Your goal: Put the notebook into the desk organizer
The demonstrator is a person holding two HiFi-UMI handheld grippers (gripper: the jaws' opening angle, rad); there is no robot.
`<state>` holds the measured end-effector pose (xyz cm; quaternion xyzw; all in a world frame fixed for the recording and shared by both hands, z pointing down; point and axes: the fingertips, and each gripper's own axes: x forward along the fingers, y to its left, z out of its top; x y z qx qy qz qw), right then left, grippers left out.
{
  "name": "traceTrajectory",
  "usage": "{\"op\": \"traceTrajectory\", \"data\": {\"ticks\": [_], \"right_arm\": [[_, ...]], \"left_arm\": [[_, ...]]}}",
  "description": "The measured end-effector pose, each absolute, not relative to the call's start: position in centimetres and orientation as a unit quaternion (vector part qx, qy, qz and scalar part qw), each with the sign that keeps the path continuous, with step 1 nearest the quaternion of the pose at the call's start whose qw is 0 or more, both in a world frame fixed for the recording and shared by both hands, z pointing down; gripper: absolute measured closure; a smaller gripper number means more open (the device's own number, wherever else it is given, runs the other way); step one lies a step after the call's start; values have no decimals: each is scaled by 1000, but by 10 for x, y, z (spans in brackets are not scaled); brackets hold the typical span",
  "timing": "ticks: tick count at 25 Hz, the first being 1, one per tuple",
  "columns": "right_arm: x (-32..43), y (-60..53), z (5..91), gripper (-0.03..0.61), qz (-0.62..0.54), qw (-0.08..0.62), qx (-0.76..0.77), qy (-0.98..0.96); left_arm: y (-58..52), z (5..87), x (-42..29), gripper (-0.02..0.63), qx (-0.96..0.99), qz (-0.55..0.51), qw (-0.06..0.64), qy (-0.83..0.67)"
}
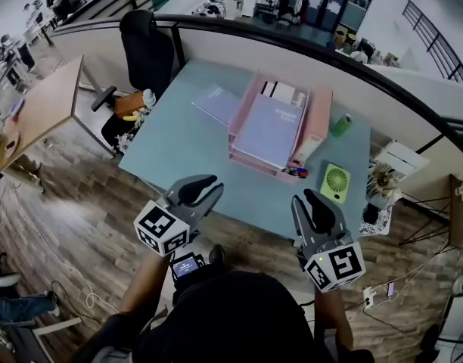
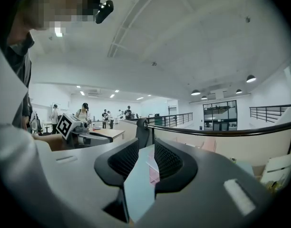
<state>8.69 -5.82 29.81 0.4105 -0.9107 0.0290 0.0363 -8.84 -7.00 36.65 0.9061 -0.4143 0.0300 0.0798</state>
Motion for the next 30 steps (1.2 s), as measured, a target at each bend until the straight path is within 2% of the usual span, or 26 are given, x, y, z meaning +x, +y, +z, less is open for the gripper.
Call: {"op": "traceTrajectory", "data": {"ticks": [15, 30], "right_arm": [[56, -85, 298, 494, 17, 49, 486, -872], [71, -140, 369, 480, 78, 80, 492, -864]], "left_arm": [[-123, 378, -125, 468, 930, 32, 86, -356], [-182, 425, -113, 466, 916, 38, 152, -369]]}}
